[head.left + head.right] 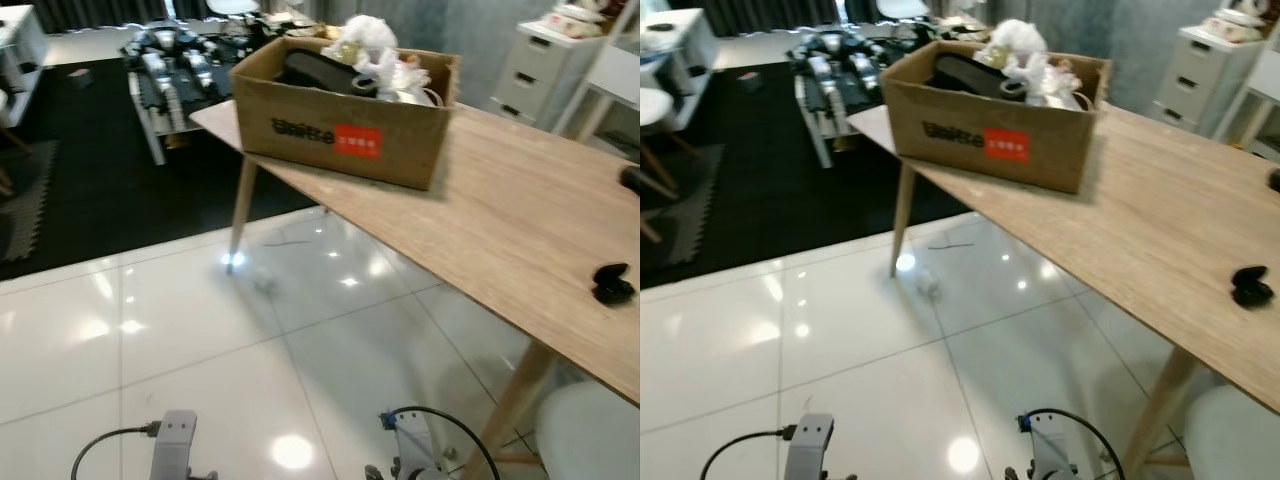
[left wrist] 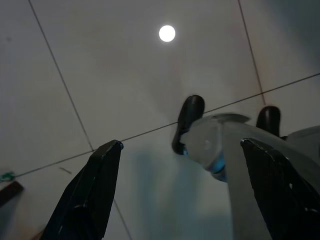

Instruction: Picking trash to rubbish bin

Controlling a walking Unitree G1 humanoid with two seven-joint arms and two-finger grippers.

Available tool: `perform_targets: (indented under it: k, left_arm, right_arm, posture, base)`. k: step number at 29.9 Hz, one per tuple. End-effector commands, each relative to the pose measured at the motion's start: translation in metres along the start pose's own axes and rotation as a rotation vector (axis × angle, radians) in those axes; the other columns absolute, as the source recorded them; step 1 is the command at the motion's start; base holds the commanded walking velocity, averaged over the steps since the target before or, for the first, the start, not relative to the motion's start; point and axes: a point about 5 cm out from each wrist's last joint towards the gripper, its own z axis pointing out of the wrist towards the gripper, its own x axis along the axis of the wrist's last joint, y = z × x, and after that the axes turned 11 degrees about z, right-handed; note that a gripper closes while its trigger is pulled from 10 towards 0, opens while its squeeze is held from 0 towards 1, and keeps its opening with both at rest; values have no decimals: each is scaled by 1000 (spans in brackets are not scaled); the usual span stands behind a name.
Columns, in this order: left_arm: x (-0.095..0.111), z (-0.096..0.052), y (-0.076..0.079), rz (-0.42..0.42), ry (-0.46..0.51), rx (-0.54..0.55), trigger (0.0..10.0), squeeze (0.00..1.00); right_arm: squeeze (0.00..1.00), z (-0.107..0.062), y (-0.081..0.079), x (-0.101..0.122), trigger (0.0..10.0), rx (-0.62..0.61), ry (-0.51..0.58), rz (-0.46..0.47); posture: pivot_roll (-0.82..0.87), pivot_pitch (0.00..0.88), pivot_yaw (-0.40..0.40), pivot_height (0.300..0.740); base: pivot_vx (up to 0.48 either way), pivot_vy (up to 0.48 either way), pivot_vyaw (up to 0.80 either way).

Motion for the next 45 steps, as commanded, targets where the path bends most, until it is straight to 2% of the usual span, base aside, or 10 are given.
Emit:
perform_targets:
  k: [1,13,22,30,35,37,41,45]
  left_arm:
    - [-4,-1,0,-5,-16,2,10000,0]
    - [-4,-1,-1,19,-12,11,10000,0]
    - [-1,-4,-18,-76,19,95,10000,0]
    - [6,-6,-27,-90,59,115,10000,0]
    - [9,-6,-27,-99,74,120,10000,0]
    - [12,-4,-22,-130,91,75,10000,0]
    - [11,-3,-19,-91,86,79,10000,0]
    - [12,-2,-14,-87,89,67,10000,0]
  right_arm:
    - [0,0,-2,-2,10000,7,-9,-6]
    - [0,0,-3,-4,10000,17,-17,-16]
    - [0,0,-4,-5,10000,25,-20,-19]
    - [0,1,-7,7,10000,53,21,-30]
    - [0,2,-9,10,10000,66,28,-41]
    - [0,2,-12,13,10000,83,30,-54]
    - [0,3,-14,12,10000,93,20,-74]
    - [0,3,-15,7,10000,100,4,-80]
  posture:
    - [99,26,-9,740]
    - [99,15,-11,740]
    - [99,19,-11,740]
    - [105,24,-11,740]
    - [113,34,-5,740]
    - [113,34,-5,740]
    - [111,38,-3,740]
    - [111,43,-1,740]
  base:
    - [0,0,800]
    - [0,0,800]
    - [0,0,800]
    - [0,0,800]
    - [0,0,800]
    - [0,0,800]
    - [0,0,800]
    - [0,0,800]
